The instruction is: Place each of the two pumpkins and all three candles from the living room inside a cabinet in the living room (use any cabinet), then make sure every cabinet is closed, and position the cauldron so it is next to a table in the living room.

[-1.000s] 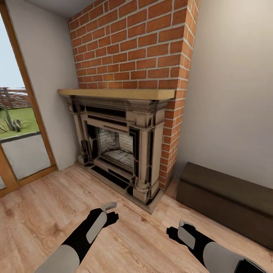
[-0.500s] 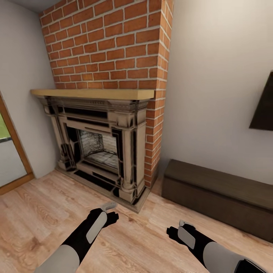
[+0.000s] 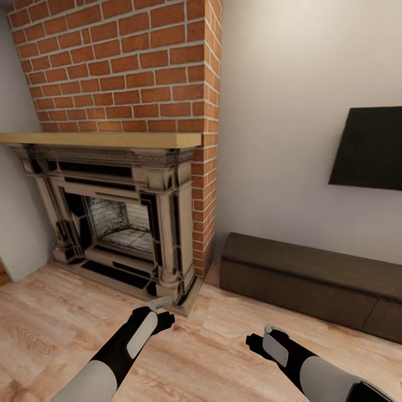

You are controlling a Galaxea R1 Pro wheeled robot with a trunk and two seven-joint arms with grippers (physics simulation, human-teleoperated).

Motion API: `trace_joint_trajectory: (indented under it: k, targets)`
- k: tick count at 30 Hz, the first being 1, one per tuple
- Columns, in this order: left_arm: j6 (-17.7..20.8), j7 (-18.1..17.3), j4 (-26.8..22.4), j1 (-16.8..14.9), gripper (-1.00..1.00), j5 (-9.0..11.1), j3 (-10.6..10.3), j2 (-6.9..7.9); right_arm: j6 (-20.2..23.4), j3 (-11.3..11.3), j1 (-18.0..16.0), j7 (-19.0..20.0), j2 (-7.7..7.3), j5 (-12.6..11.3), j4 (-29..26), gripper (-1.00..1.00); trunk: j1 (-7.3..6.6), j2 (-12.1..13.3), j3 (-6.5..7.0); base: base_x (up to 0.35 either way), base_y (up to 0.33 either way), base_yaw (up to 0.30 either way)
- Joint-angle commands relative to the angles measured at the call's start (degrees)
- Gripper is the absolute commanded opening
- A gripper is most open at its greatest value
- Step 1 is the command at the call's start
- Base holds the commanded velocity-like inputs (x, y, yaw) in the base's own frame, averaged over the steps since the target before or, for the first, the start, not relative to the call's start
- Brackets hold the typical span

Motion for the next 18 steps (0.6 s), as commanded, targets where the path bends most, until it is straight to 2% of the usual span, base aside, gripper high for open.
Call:
trace_joint_trajectory:
  k: [1,10,18]
  targets:
    - [0.0,0.6,-0.1,0.0,1.00,0.6,-0.2,0.04,0.2,0.4,0.0,-0.4,-0.05,-0.3,-0.2,1.00,0.01,0.0,-0.04,0.150,0.228,-0.292]
    - [0.0,0.6,-0.1,0.0,1.00,0.6,-0.2,0.03,0.2,0.3,0.0,-0.4,-0.06,-0.3,-0.2,1.00,0.01,0.0,0.18,0.246,0.204,-0.292]
    - [0.0,0.6,-0.1,0.0,1.00,0.6,-0.2,0.04,0.2,0.3,0.0,-0.4,-0.06,-0.3,-0.2,1.00,0.01,0.0,0.38,0.278,-0.048,-0.292]
